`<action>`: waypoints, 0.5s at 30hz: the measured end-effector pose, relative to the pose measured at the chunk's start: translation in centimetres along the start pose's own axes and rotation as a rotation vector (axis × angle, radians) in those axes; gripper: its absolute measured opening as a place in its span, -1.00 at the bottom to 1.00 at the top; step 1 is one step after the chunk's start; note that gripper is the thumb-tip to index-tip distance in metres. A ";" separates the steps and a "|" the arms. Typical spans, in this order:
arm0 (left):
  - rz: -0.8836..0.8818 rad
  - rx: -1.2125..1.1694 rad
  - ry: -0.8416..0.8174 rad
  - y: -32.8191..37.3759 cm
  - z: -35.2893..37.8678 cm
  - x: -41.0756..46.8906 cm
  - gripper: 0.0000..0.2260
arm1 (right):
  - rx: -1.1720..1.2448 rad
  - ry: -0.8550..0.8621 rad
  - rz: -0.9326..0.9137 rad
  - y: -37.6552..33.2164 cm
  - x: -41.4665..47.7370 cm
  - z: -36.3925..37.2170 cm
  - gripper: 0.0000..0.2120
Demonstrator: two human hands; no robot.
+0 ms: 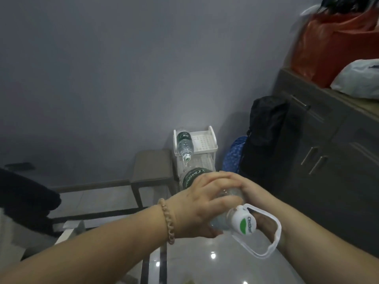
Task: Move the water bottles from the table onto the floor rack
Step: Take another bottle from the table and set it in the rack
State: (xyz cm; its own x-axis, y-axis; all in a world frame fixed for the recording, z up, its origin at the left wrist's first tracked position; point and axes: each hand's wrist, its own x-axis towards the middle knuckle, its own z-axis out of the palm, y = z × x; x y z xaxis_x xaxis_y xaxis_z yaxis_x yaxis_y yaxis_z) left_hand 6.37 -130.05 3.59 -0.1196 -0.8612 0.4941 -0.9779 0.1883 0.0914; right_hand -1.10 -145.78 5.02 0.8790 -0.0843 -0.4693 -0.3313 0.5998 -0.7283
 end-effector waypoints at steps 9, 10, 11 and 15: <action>-0.397 -0.105 -0.077 -17.3 4.5 5.9 -0.12 | -0.144 0.071 -0.141 -7.8 16.4 -5.4 -0.73; -0.526 -0.175 -0.089 -19.4 5.4 6.5 -0.02 | -0.065 0.071 -0.125 -8.8 18.6 -5.7 -0.61; -0.655 -0.232 -0.116 -20.1 6.1 6.9 0.08 | -0.006 0.099 -0.120 -9.2 19.9 -6.1 -0.48; -0.996 -0.548 -0.315 -27.3 9.0 9.1 0.23 | 0.057 0.277 -0.200 -11.6 27.7 -8.4 -0.38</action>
State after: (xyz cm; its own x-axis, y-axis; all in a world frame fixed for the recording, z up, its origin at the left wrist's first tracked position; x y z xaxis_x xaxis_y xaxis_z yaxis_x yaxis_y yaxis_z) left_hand 30.41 -147.27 -2.21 0.5425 -0.8072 -0.2328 -0.4690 -0.5209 0.7132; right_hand 24.23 -161.70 -3.74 0.7953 -0.4133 -0.4435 -0.1350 0.5925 -0.7942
